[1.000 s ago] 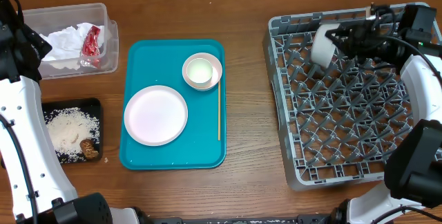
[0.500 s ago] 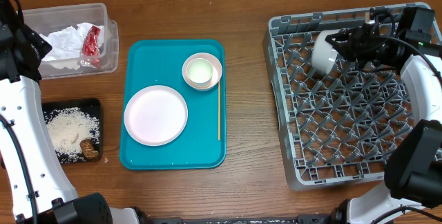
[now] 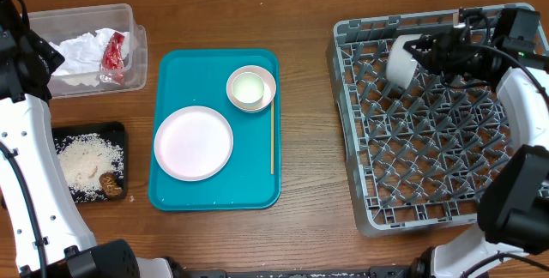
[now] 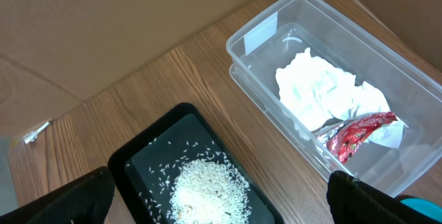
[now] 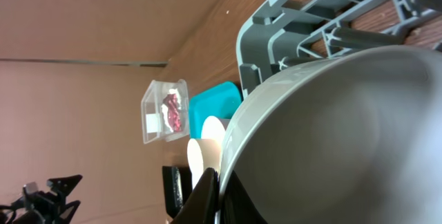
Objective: Sort waste into correct bins and load items into the dishwasher
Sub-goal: 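Carry the white cup to the dish rack and place it upside down, then move the right gripper back and grasp the pink plate's rim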
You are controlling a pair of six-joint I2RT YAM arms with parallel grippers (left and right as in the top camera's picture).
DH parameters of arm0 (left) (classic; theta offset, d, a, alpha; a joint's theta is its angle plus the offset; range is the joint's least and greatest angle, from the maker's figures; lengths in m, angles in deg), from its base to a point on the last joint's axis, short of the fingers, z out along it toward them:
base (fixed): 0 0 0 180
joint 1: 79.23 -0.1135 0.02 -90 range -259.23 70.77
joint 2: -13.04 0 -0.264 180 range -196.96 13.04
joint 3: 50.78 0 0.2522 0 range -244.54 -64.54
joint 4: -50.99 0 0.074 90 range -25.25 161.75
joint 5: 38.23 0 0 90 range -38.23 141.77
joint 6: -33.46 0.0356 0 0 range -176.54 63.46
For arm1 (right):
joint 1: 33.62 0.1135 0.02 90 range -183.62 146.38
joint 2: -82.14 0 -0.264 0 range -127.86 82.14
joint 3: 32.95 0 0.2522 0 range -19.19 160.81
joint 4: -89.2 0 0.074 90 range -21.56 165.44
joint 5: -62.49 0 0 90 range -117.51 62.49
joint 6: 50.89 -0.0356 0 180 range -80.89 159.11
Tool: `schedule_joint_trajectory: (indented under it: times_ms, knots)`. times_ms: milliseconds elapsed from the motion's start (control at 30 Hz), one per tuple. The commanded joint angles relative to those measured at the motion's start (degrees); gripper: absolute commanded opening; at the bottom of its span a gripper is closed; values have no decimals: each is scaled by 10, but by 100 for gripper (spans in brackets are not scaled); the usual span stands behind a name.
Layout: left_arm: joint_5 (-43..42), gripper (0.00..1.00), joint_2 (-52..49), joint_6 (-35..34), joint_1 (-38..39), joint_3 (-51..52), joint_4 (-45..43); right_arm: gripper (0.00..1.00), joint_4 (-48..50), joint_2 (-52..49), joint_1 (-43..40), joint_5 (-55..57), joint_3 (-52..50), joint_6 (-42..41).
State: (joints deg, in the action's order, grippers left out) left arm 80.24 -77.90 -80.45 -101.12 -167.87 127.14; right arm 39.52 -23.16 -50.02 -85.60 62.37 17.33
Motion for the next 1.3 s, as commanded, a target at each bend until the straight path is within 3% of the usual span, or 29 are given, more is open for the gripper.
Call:
schedule_joint_trajectory:
  times_ms: [0,333,633,933,1267]
  knots:
    - [-2,100,-3,-5,-2,0,0,4,4,-23,-1,-22,-1,7]
    - [-2,100,-3,-5,-2,0,0,4,-27,-25,-17,37,0,-4]
    - [-2,100,-3,-5,-2,0,0,5,-201,-24,-55,243,94,-5]
    - [-2,100,-3,-5,-2,0,0,24,-334,-24,-56,447,201,-10]
    - [-2,100,-3,-5,-2,0,0,27,-403,-24,-51,469,274,-23]
